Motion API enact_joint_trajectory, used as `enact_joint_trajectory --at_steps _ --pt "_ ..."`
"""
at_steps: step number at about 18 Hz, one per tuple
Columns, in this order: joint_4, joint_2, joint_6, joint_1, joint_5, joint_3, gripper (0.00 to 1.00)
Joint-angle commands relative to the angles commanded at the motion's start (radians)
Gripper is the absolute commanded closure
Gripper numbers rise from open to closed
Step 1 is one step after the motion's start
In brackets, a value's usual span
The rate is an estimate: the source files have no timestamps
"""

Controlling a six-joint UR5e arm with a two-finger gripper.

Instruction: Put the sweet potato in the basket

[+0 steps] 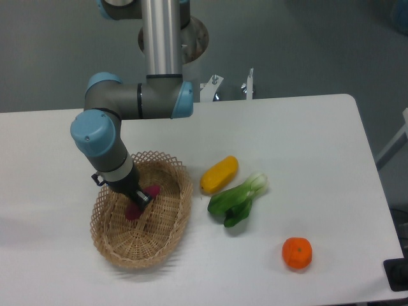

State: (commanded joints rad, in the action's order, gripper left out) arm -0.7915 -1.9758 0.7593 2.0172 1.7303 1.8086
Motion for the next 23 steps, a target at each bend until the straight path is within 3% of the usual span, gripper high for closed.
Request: enact_joint_trajectory --at_steps 6,8,10,14,17,20,23 --pt "-0.02 0.046 -0.003 0.021 0.011 -0.08 0.0" --pt "-0.025 0.083 -0.009 0.067 0.009 -0.107 0.0" --pt "-0.026 0.087 -0.05 0.084 0.011 -0.144 0.0" --pt "-0.035 0.112 -0.032 0.187 0.002 -0.196 0.0" --pt "-0.106 0.117 0.101 0.271 0.003 -0.239 0.0" --pt "-0.233 0.132 0.239 0.349 -0.001 -0.284 0.0" --pt "-0.265 0.153 0.426 0.414 -0.005 -0.291 0.0"
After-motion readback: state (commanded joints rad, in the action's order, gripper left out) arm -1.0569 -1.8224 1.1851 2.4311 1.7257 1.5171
